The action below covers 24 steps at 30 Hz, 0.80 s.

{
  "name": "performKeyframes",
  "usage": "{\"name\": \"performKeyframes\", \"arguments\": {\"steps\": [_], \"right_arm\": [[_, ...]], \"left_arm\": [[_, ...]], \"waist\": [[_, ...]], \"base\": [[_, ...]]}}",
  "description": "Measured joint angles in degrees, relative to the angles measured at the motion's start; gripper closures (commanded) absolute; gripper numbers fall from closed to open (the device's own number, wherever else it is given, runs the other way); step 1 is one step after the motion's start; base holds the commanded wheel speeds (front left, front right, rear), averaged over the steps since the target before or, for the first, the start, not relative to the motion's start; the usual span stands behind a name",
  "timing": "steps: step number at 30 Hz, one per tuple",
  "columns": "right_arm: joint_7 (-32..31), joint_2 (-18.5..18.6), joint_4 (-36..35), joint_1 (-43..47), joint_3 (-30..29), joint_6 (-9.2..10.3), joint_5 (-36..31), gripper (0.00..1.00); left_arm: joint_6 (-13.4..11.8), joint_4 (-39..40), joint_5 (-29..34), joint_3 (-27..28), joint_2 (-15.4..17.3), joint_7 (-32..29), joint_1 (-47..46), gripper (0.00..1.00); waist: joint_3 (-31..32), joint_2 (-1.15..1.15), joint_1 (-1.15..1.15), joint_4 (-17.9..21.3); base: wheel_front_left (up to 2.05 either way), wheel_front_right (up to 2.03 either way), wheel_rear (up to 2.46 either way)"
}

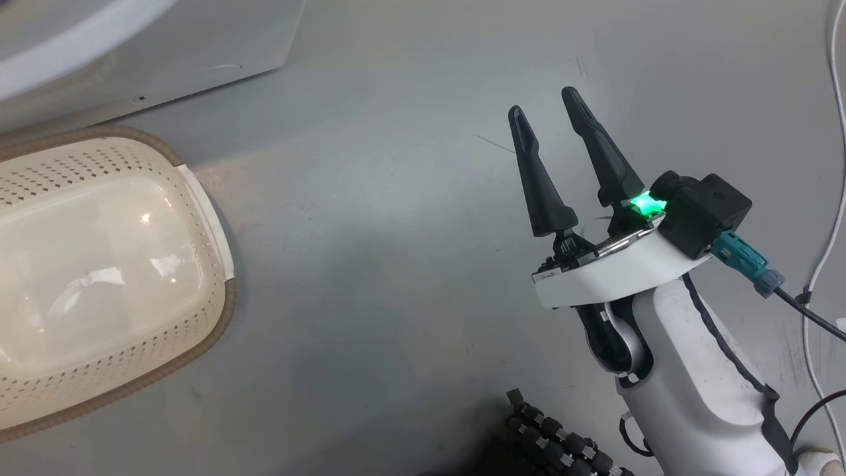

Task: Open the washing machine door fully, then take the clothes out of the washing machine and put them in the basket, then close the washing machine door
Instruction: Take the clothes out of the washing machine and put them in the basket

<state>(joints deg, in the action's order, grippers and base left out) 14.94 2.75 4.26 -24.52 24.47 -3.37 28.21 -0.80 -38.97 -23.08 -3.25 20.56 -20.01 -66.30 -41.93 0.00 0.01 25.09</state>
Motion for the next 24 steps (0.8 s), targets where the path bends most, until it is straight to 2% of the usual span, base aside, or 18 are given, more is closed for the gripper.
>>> {"name": "performKeyframes", "arguments": {"steps": [9,24], "right_arm": [[0.0,0.0,0.07,-0.91,0.12,0.09,-0.11,0.0],[0.0,0.02,2.24,-0.97,-1.09,0.49,-3.75,0.0]], "left_arm": [[-0.01,-1.35,1.03,-0.87,-0.19,0.53,-1.42,1.0],[1.48,-1.36,1.52,-2.72,-4.02,11.55,-0.92,1.0]], "waist": [[0.21,0.0,0.0,-0.39],[3.54,0.0,0.0,-3.19]], "base": [[0.0,0.0,0.0],[0.0,0.0,0.0]]}}
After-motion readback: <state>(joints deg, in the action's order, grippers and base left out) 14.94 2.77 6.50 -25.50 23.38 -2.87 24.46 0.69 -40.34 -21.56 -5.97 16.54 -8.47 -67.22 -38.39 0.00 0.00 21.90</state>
